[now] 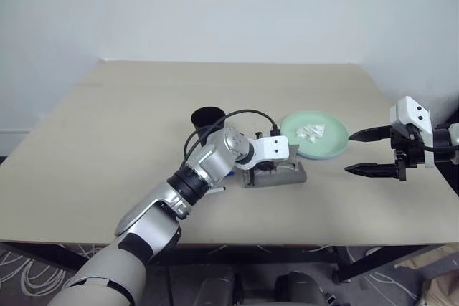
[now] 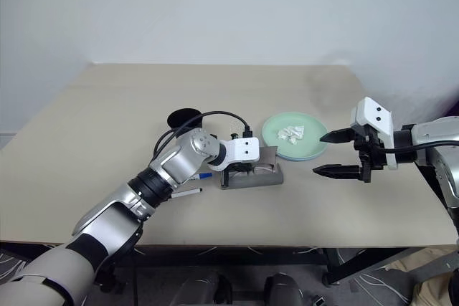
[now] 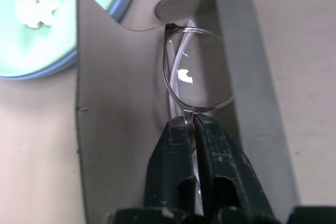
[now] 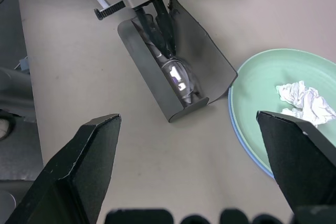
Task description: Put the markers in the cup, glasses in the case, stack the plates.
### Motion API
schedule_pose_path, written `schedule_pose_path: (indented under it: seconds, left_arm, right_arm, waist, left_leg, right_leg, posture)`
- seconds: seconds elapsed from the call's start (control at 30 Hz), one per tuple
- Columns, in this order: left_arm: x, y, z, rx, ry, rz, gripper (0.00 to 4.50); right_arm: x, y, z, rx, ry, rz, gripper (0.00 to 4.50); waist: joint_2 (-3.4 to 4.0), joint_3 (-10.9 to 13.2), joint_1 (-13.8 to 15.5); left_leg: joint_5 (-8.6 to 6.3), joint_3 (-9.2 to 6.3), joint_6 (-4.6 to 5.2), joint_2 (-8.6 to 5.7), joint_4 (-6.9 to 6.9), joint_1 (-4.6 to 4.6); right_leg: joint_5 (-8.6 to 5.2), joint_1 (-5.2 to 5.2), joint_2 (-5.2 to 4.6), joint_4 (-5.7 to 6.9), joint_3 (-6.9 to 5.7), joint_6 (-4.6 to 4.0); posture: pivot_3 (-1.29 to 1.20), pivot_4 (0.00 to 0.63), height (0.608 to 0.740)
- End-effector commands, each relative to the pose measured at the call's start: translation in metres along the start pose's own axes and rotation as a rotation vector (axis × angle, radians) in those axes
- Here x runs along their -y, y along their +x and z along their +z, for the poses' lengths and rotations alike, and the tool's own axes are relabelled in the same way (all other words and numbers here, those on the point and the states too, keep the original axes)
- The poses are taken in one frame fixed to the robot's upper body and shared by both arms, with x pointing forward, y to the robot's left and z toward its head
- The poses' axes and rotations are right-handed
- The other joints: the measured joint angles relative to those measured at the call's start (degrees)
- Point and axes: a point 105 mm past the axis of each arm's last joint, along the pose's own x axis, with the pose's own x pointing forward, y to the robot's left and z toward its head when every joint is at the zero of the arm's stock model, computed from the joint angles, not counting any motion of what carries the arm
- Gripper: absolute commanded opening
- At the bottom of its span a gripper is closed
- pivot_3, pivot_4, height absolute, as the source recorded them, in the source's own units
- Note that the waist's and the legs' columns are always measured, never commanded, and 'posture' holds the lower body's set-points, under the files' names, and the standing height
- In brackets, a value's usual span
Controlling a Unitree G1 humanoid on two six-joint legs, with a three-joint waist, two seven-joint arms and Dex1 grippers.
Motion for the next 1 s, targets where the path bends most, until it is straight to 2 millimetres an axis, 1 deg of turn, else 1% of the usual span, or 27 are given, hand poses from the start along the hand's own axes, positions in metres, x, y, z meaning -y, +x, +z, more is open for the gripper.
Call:
schedule_pose_path:
  seconds: [0.03,0.13,0.27,0.37,0.53,0.63,0.7,0.9,0.93,1.0]
  left_arm:
    - [-0.006,-0.012,0.015,0.036,0.029,0.013,1.36]
    - [-0.013,-0.017,0.022,0.059,0.027,0.036,2.42]
    - [-0.030,-0.031,0.035,0.101,-0.015,0.105,3.78]
    - [-0.041,-0.043,0.048,0.146,-0.037,0.133,3.78]
    - [-0.048,-0.052,0.057,0.186,-0.049,0.166,3.78]
    - [-0.055,-0.053,0.054,0.190,-0.057,0.197,3.17]
    - [-0.060,-0.050,0.048,0.187,-0.063,0.223,2.54]
    - [-0.067,-0.031,0.025,0.147,-0.093,0.274,0.27]
    - [-0.067,-0.027,0.022,0.141,-0.094,0.278,0.03]
    - [-0.064,-0.020,0.016,0.120,-0.090,0.278,0.03]
  right_arm:
    - [0.005,-0.010,0.009,0.020,-0.037,-0.038,4.50]
    - [0.006,-0.010,0.009,0.020,-0.038,-0.040,4.50]
    - [0.006,-0.009,0.009,0.021,-0.042,-0.039,4.50]
    - [0.007,-0.008,0.010,0.024,-0.047,-0.038,4.50]
    - [0.008,-0.006,0.011,0.028,-0.052,-0.038,4.50]
    - [0.008,-0.005,0.011,0.031,-0.056,-0.039,4.50]
    - [0.008,-0.004,0.012,0.034,-0.058,-0.039,4.50]
    - [0.007,-0.004,0.017,0.057,-0.062,-0.037,4.50]
    - [0.007,-0.004,0.017,0.056,-0.063,-0.038,4.50]
    - [0.007,-0.004,0.017,0.056,-0.063,-0.037,4.50]
  waist:
    - [0.00,0.0,0.0]
    - [0.00,0.0,0.0]
    - [0.00,0.0,0.0]
    - [0.00,0.0,0.0]
    - [0.01,0.0,0.0]
    - [0.01,0.0,0.0]
    - [0.01,0.0,0.0]
    - [0.01,0.0,0.0]
    - [0.01,0.0,0.0]
    - [0.01,0.0,0.0]
  left_leg:
    - [0.00,0.00,0.00,0.00,0.00,0.00]
    - [0.00,0.00,0.00,0.00,0.00,0.00]
    - [0.00,0.00,0.00,0.00,0.03,-0.02]
    - [0.00,0.00,0.02,0.00,0.11,-0.13]
    - [-0.02,0.00,0.05,0.00,0.13,-0.14]
    - [-0.02,0.00,0.04,0.00,0.14,-0.14]
    - [-0.02,0.00,0.04,0.00,0.16,-0.14]
    - [-0.03,0.00,0.06,0.00,0.25,-0.17]
    - [-0.03,0.00,0.07,0.00,0.26,-0.19]
    - [-0.03,0.00,0.07,0.00,0.28,-0.23]
  right_leg:
    - [0.00,0.00,0.00,0.00,0.00,0.00]
    - [0.00,0.00,0.00,0.00,0.01,0.00]
    - [0.00,0.00,0.00,0.00,-0.01,0.00]
    - [0.05,-0.07,0.00,0.00,0.00,0.04]
    - [0.06,-0.07,0.01,0.00,0.00,0.06]
    - [0.09,-0.07,0.02,0.00,0.00,0.07]
    - [0.12,-0.07,0.02,0.01,0.00,0.11]
    - [0.22,-0.06,0.01,0.00,0.01,0.19]
    - [0.23,-0.07,0.01,0.00,0.01,0.19]
    - [0.23,-0.09,0.00,0.01,-0.01,0.19]
  posture:
    - [0.00,0.000,0.704]
    - [0.00,0.000,0.704]
    - [0.00,0.000,0.704]
    - [0.00,0.000,0.704]
    - [0.00,0.000,0.704]
    - [0.00,0.000,0.704]
    - [0.00,0.000,0.704]
    - [0.00,0.000,0.704]
    - [0.00,0.000,0.704]
    - [0.00,0.000,0.704]
